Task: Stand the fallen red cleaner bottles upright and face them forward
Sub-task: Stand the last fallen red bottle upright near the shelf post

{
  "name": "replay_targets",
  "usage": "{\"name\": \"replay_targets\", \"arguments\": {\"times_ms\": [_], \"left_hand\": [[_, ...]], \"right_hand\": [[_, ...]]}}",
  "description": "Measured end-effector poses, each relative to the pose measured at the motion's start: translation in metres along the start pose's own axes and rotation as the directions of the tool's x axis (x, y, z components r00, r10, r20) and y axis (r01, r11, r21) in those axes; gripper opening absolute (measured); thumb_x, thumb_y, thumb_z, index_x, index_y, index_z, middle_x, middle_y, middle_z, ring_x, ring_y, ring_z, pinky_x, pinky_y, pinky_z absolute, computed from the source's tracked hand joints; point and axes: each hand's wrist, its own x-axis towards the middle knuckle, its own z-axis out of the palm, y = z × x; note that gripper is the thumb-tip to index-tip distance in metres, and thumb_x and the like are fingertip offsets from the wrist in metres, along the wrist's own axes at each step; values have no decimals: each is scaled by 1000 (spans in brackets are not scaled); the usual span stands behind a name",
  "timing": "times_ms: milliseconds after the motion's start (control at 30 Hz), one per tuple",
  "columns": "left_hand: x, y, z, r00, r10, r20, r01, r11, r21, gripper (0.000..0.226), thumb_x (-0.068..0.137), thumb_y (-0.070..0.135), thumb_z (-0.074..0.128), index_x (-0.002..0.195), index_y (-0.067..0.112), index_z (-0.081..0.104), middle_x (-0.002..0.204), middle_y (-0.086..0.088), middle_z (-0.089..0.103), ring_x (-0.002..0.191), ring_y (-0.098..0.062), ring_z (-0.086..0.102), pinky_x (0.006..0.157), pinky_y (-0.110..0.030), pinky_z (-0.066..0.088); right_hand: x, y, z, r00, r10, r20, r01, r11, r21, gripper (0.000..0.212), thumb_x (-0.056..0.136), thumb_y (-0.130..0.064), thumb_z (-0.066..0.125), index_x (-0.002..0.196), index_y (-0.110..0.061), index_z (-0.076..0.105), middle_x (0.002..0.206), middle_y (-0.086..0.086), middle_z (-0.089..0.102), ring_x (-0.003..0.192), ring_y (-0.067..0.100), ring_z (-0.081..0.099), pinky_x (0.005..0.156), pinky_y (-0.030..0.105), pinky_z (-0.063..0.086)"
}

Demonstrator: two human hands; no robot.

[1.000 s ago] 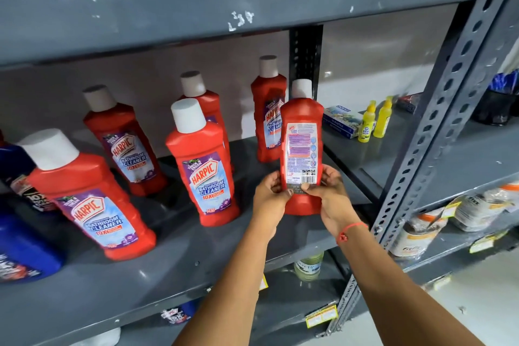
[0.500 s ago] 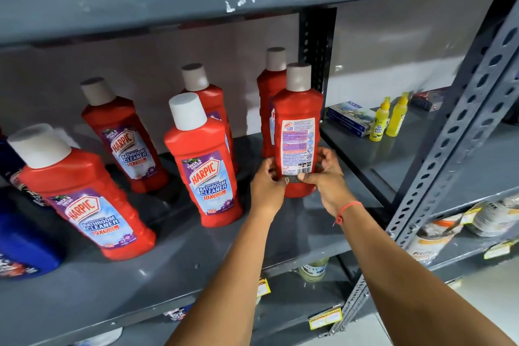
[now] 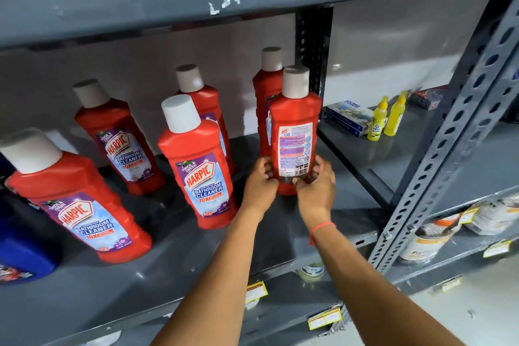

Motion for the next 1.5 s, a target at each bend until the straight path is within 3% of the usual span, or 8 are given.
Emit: {"name": "replay_targets", "arguments": {"times_ms": [167, 267, 400, 567, 733, 1033, 1200, 1500], "left_hand": [[-4, -2, -6, 997, -76, -16, 74, 990, -122, 41, 77, -15, 32, 84, 15, 59, 90, -4, 64, 82, -15, 58, 72, -23, 46], [-7, -2, -9, 995, -99, -17, 94, 981, -170, 46, 75, -17, 29, 77, 17, 59, 80, -3, 63, 74, -13, 57, 66, -18, 46], [-15, -2, -6, 996, -93, -8, 91, 989, -119, 36, 76, -15, 32, 88, -1, 63, 81, -8, 64, 71, -10, 55, 55, -3, 42], [-11, 1, -2, 998, -61, -5, 61, 998, -26, 23, 85, -6, 41, 95, -1, 62, 105, -22, 65, 76, -9, 53, 68, -15, 43], [-3, 9, 2, 992, -56, 111, 73, 985, -157, 35, 83, -5, 48, 115, 11, 48, 121, -12, 58, 101, -14, 52, 76, -15, 47], [-1, 0, -4, 989, -22, 146, 31, 998, -55, 37, 76, 3, 64, 95, 31, 50, 101, 3, 61, 86, 3, 56, 65, -4, 48], [-4, -6, -3, 1000, 4, -14, -4, 1000, 10, 36, 70, 11, 72, 87, 33, 49, 90, 16, 60, 80, 8, 55, 64, -9, 46], [-12, -16, -1, 986, -30, -165, 37, 998, 41, 28, 71, 11, 70, 98, 11, 65, 103, -11, 70, 84, -14, 64, 81, -29, 51]], "right_hand": [[-21, 8, 15, 993, -76, 95, 88, 987, -134, 83, 66, 4, 63, 138, -14, 27, 138, 13, 36, 120, 10, 25, 94, 12, 22], [-18, 6, 16, 988, -46, 147, 68, 986, -152, 89, 66, -3, 69, 141, -15, 22, 141, 13, 33, 128, 19, 30, 103, 24, 27], [-9, -2, 12, 993, -26, 117, 33, 997, -64, 61, 64, 2, 63, 118, -14, 41, 105, 8, 56, 102, 30, 57, 82, 32, 47], [6, -3, -2, 981, 20, 191, 2, 993, -114, 56, 58, 2, 70, 108, -12, 48, 82, -1, 55, 77, 20, 51, 57, 15, 32], [23, -7, -18, 940, 72, 333, -46, 995, -85, 46, 53, 11, 70, 91, -14, 61, 90, 9, 65, 77, 20, 58, 59, 20, 45], [40, -7, -33, 738, 118, 664, -202, 978, 51, 50, 70, 22, 52, 106, -13, 56, 107, 11, 63, 90, 18, 63, 78, 20, 53], [34, 1, -28, 828, 114, 549, -220, 967, 131, 47, 75, 19, 52, 117, -1, 50, 113, 18, 59, 103, 25, 55, 93, 36, 46], [32, 2, -26, 790, 88, 606, -169, 982, 78, 54, 72, 15, 60, 120, -8, 50, 113, 7, 60, 105, 19, 57, 92, 29, 46]]}}
